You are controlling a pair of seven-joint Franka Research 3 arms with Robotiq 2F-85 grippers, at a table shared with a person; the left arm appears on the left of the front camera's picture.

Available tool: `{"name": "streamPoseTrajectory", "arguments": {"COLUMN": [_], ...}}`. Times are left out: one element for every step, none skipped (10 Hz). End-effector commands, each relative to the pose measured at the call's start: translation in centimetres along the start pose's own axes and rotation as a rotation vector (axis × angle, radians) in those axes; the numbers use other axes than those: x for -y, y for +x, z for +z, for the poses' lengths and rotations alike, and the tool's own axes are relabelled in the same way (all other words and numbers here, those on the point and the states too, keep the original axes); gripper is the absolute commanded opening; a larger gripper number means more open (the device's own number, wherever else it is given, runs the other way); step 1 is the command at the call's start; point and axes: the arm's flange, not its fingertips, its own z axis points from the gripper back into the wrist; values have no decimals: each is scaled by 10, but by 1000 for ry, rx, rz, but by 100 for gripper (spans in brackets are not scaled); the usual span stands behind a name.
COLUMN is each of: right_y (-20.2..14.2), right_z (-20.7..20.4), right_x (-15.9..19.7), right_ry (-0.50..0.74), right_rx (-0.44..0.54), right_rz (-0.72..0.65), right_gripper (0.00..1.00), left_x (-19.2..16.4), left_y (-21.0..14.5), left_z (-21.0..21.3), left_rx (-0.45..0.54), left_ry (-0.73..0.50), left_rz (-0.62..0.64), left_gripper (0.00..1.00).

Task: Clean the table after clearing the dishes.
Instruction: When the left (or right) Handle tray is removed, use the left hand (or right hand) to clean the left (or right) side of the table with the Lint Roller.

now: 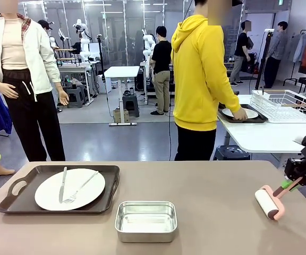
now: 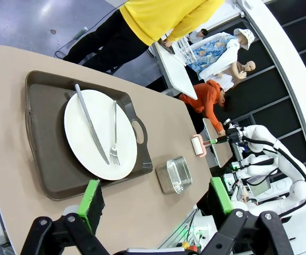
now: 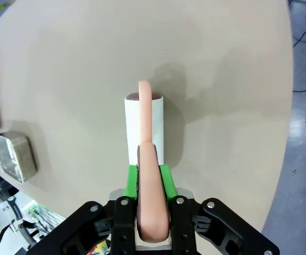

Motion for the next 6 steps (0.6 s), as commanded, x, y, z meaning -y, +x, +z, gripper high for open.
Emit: {"name": "streamPoseTrajectory", "arguments": {"right_y": [-31, -42, -52, -55, -52, -47], "right_z": [34, 51, 60, 63, 61, 54], "right_x": [-20, -30, -42, -52, -61, -69], "right_ry": [-46, -47, -63, -71, -73, -66], "right_rx": [90, 120, 132, 135, 143, 110], "right_rz": [41, 68, 101, 124, 141, 168], "right_gripper": [20, 20, 20, 20, 20, 20], "left_x": [1, 1, 1, 1, 1, 1], "left_y": [-2, -2, -2, -2, -2, -2], "left_z": [3, 3, 3, 3, 3, 3], "left_rx": [-5, -5, -5, -5, -5, -5], "left_ry": [-7, -7, -7, -7, -7, -7], "left_rz": [-11, -11, -11, -11, -11, -11], "left_gripper": [100, 100, 100, 100, 100, 100]}}
